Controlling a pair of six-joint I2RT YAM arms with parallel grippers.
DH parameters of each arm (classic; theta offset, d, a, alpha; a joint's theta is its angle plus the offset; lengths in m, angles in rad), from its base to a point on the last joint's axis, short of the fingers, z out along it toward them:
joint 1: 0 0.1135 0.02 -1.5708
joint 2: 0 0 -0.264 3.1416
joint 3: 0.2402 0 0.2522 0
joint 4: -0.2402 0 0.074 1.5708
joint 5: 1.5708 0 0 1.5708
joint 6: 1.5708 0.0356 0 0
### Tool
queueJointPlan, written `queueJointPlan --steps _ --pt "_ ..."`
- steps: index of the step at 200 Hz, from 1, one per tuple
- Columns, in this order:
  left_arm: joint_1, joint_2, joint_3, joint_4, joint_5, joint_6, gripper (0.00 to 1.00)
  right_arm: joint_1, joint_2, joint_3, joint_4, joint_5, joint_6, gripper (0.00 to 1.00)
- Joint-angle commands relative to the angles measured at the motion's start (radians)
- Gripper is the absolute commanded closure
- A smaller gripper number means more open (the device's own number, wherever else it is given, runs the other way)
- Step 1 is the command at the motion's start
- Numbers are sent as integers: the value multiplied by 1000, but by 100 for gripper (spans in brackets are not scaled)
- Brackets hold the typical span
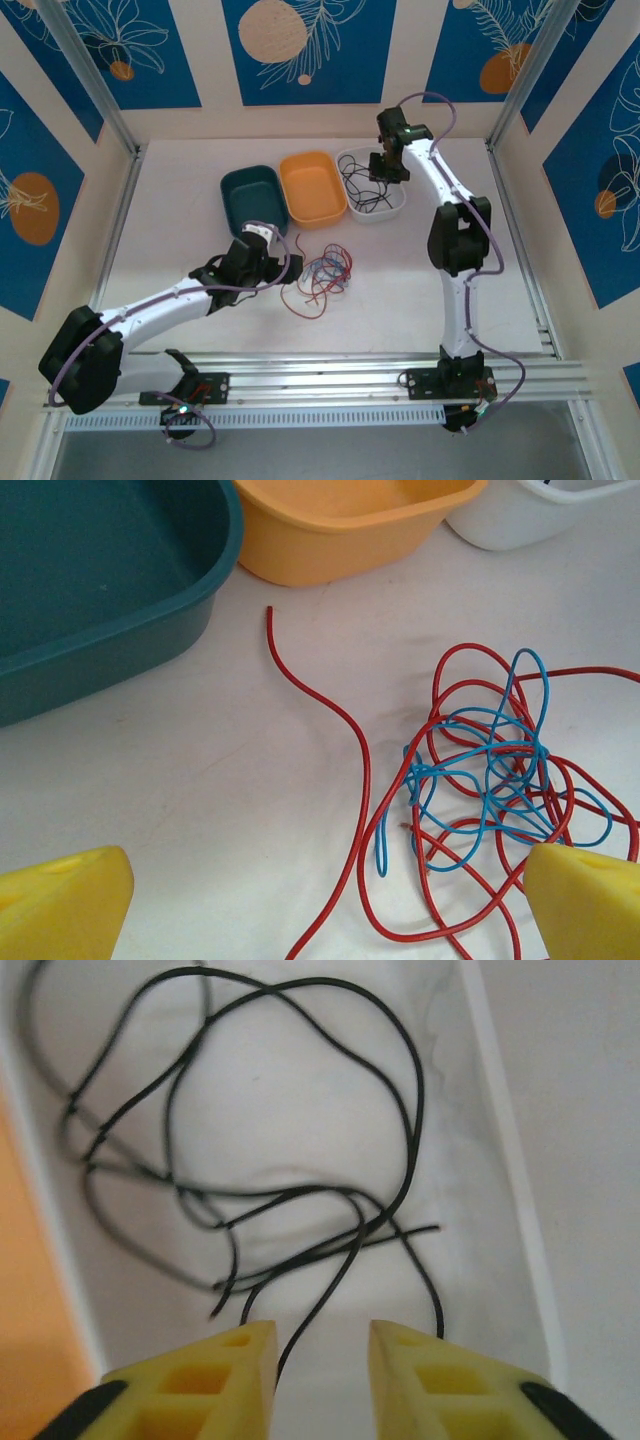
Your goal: Untangle the cables
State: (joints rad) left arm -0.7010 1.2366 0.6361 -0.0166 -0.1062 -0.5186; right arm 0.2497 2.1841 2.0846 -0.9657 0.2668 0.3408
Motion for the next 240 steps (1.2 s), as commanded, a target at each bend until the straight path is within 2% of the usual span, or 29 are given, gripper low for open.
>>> queueJointPlan --steps 1,21,57,97,122,151,183,240 --pt "-1 13 34 -12 -17 -8 0 15 -170 -80 27 -45 44 63" --pt "-2 27 47 -26 -23 -18 0 35 -274 -187 32 -70 76 56" --pt "-1 59 67 -50 -43 -43 0 108 -463 -404 53 -39 134 49" --pt "3 109 94 -101 -61 -73 0 230 -619 -597 47 -21 234 48" --pt "3 133 96 -97 -33 -75 0 322 -669 -648 -6 21 288 48" --pt "3 156 84 -72 3 -86 0 410 -684 -686 -37 22 342 47" --pt "3 174 60 -22 24 -117 0 460 -662 -683 -16 5 359 48" --pt "4 205 29 38 43 -159 1 511 -467 -475 -59 95 292 57"
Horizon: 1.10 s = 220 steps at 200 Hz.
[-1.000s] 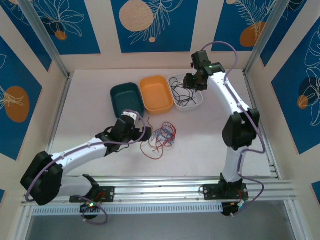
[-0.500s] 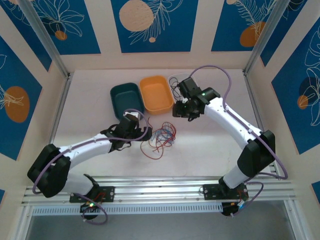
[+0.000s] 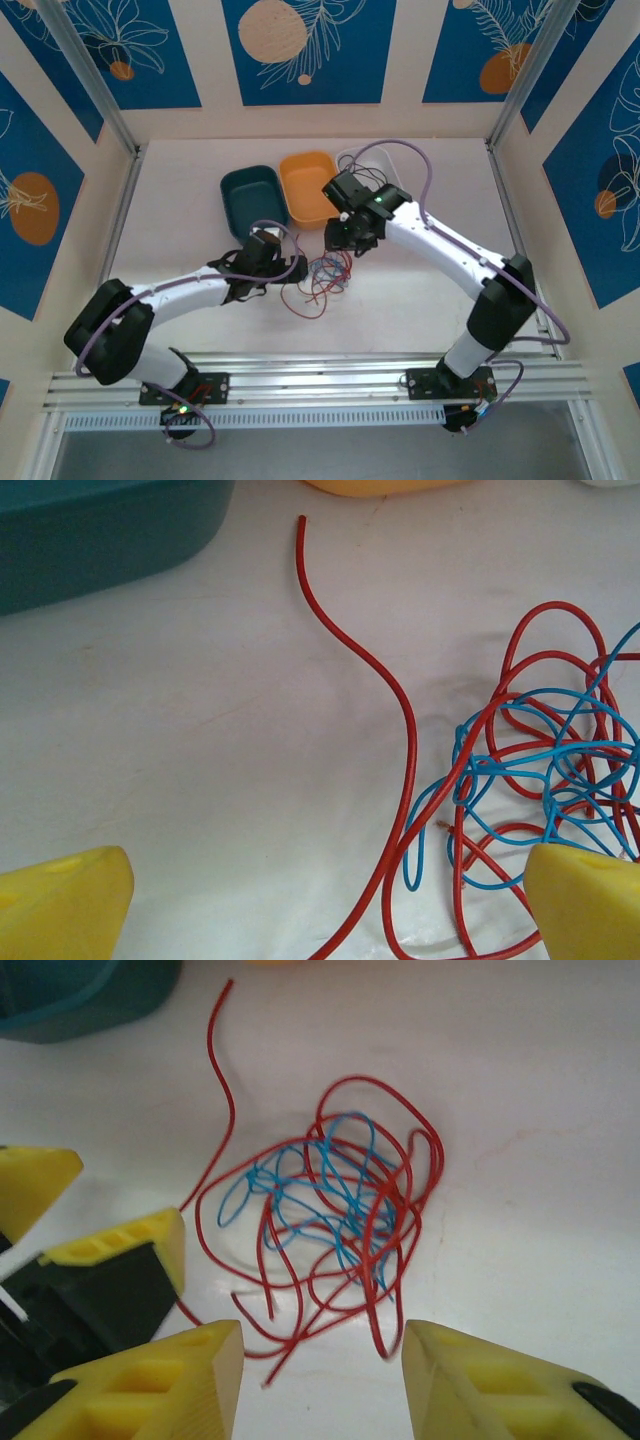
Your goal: Untangle the cables
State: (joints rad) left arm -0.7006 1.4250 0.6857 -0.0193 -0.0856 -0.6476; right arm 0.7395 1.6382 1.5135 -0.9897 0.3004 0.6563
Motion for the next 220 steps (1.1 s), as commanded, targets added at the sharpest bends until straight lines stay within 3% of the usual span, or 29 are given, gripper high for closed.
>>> queueJointPlan --steps 1,77,189,220 --pt "3 18 -21 41 23 -31 1 22 84 102 -37 63 -25 57" --pt "3 16 -61 75 21 -60 5 23 360 274 -144 109 -23 68" --pt "3 39 -55 87 39 -61 5 -3 422 195 -94 59 7 71" --pt "3 40 -55 88 38 -61 5 -10 429 183 -67 32 3 79"
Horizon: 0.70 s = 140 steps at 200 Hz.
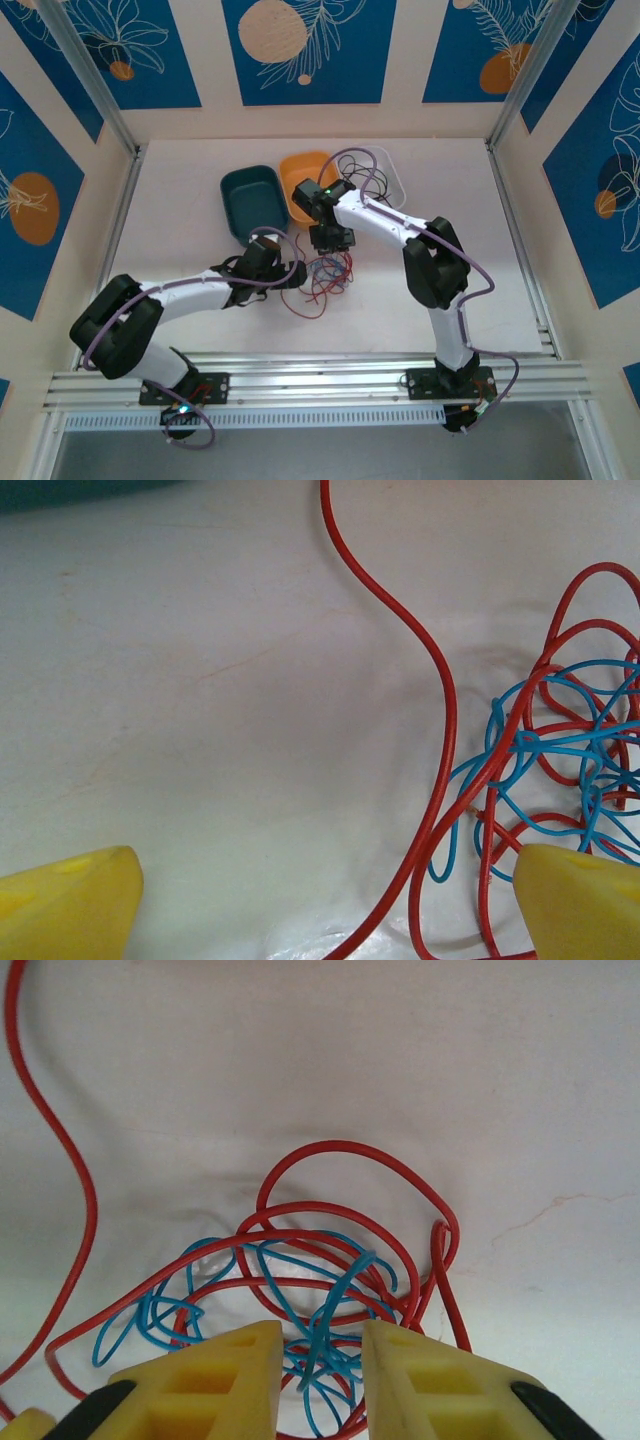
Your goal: Untangle the cables
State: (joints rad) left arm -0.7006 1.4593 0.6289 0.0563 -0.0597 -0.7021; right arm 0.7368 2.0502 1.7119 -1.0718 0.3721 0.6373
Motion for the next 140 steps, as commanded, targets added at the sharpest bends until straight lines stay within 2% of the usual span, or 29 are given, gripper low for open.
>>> queueJointPlan --steps 1,19,39,83,140 --pt "3 6 2 12 12 -7 5 -7 16 -15 16 -40 22 79" --pt "4 5 2 13 15 -7 5 -4 8 -10 18 -48 19 92" --pt "5 5 3 14 18 -2 5 7 -26 3 19 -49 9 98" --pt "3 16 11 36 35 4 5 46 -159 30 16 -45 -17 100" --pt "3 45 40 74 65 10 11 91 -338 26 59 -58 -65 100"
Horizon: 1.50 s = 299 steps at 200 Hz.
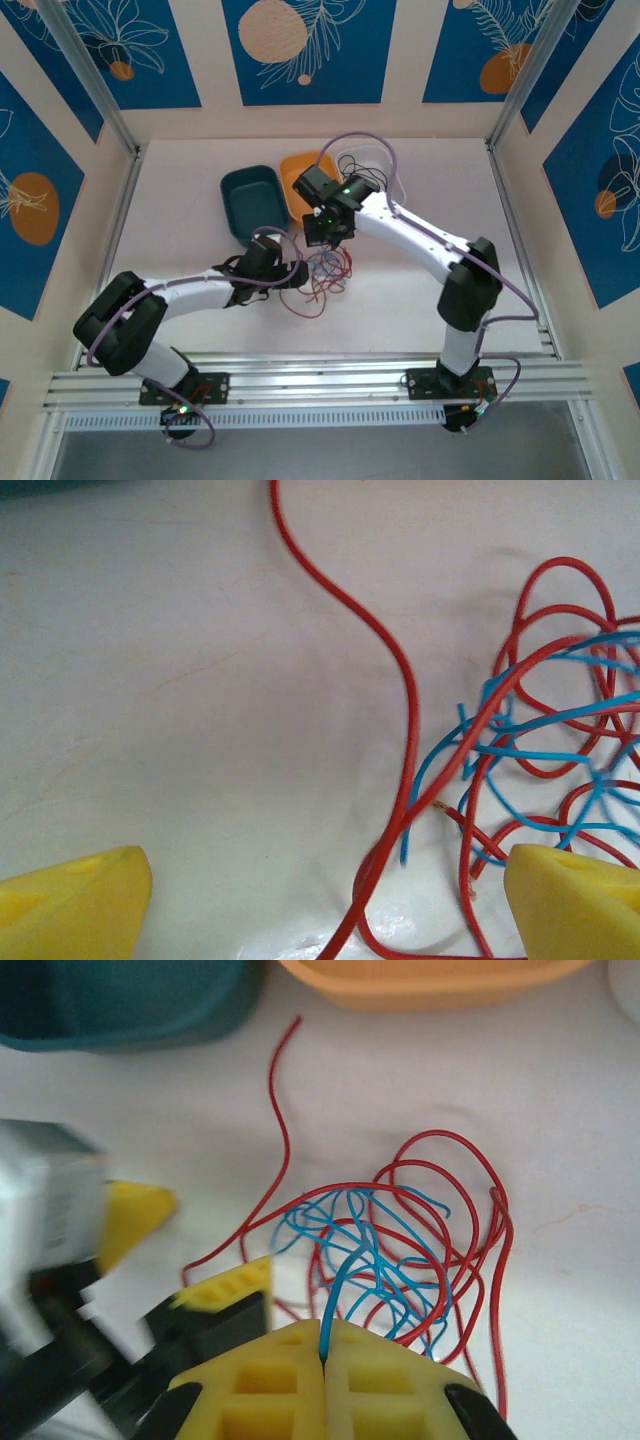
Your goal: Untangle the cables
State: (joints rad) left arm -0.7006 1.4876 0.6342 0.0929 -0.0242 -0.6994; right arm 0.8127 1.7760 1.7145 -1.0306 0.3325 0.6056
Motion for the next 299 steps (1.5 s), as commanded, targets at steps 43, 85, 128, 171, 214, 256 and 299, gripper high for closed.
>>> queueJointPlan --steps 43,85,128,171,214,256,299 --pt "5 26 35 59 38 0 15 45 -180 23 95 -39 -101 100" --pt "5 25 25 67 35 -5 30 75 -287 34 197 -63 -190 100" --pt "3 26 16 77 33 -9 33 79 -368 72 273 -69 -275 100" --pt "4 31 10 86 31 -14 34 80 -382 172 290 -78 -349 100" --pt "4 27 9 79 26 -14 34 80 -361 272 286 -76 -404 100" --pt "4 33 7 83 23 -15 34 80 -314 410 244 -59 -447 100" --pt "4 47 7 93 24 -15 34 80 -259 552 210 -60 -489 100"
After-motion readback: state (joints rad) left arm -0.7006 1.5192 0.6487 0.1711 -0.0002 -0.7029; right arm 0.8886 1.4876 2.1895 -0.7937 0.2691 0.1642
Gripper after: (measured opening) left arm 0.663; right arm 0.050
